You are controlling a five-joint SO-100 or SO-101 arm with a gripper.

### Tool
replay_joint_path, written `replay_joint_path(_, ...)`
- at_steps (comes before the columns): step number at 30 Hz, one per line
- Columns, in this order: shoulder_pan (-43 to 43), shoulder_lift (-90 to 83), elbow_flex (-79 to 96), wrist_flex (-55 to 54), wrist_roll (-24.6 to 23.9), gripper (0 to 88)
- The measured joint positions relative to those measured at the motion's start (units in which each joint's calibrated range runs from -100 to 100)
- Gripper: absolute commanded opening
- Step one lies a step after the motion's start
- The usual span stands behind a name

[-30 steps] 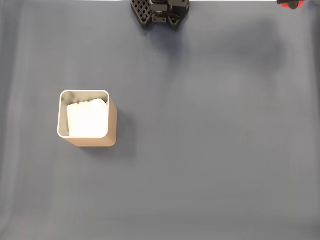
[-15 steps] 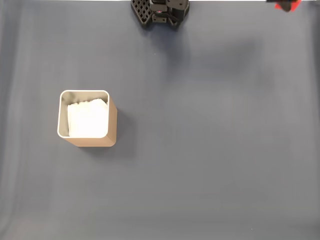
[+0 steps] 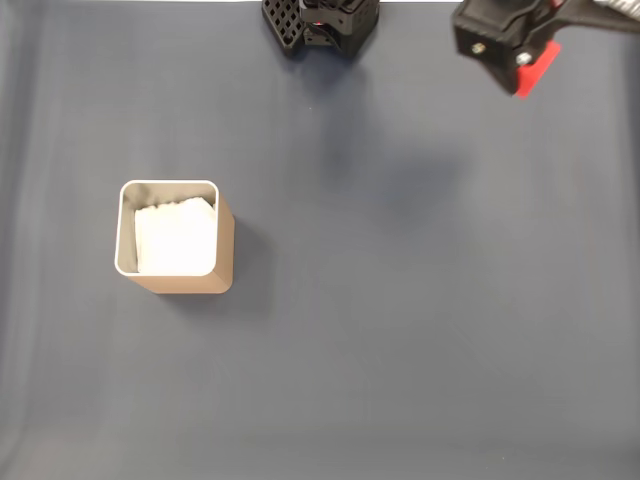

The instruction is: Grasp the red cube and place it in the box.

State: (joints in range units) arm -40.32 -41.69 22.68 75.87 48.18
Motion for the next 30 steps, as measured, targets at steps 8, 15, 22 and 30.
replay_joint_path(8, 9.3, -0.5, 0.0, 0.6, 0.0, 0.2)
replay_joint_path(15, 18.5, -0.4, -0.5, 0.6, 0.4, 0.2)
replay_joint_path(22, 26.3, 1.0, -1.5, 0.5, 0.4, 0.2)
replay_joint_path(30, 32.5, 4.0, -1.9, -0.9, -0.1, 0.2)
